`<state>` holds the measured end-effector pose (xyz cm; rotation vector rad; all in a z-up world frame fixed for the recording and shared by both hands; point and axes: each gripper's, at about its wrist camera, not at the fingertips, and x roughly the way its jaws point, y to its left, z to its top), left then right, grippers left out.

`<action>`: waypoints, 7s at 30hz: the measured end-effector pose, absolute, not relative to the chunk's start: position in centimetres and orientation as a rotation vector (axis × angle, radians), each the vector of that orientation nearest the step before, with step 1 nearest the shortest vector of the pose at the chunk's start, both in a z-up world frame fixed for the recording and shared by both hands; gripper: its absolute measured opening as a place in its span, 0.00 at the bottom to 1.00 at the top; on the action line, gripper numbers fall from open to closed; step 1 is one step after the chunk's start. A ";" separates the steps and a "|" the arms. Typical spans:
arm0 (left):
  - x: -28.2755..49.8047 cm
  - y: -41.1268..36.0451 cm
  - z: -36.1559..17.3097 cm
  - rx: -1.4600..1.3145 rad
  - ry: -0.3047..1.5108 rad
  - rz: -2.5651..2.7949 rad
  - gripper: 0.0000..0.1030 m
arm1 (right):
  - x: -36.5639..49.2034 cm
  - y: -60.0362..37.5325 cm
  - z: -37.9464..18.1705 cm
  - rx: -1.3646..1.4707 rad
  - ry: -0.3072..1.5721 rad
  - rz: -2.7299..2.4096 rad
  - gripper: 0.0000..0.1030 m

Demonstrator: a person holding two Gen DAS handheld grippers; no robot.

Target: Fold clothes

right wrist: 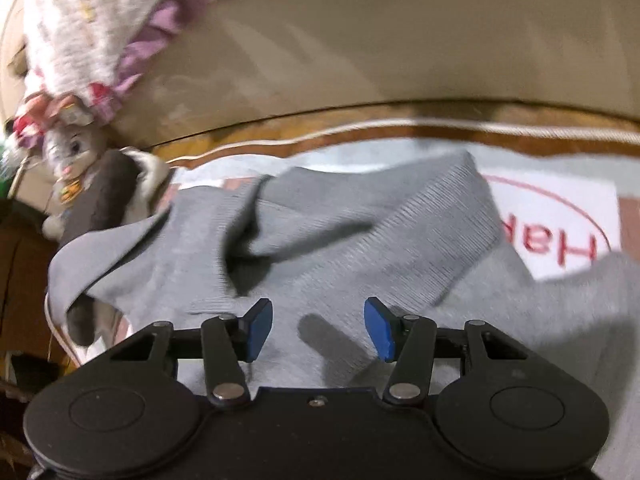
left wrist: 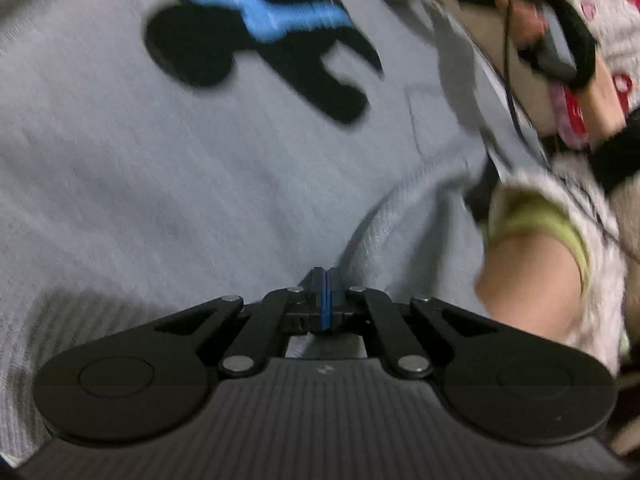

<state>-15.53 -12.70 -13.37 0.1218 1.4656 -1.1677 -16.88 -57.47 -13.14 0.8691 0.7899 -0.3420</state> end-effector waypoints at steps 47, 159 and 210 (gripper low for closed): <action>14.4 -31.0 -14.9 0.321 0.788 -0.707 0.10 | -13.1 -58.8 -16.7 0.266 0.840 -0.360 0.80; 12.4 -23.1 -10.1 1.110 0.311 -0.315 0.67 | -13.1 -60.4 -15.6 0.653 0.648 -0.316 0.47; 3.7 -33.3 -9.4 0.713 0.594 -0.833 0.52 | -16.4 -63.8 -13.3 0.750 0.565 -0.377 0.53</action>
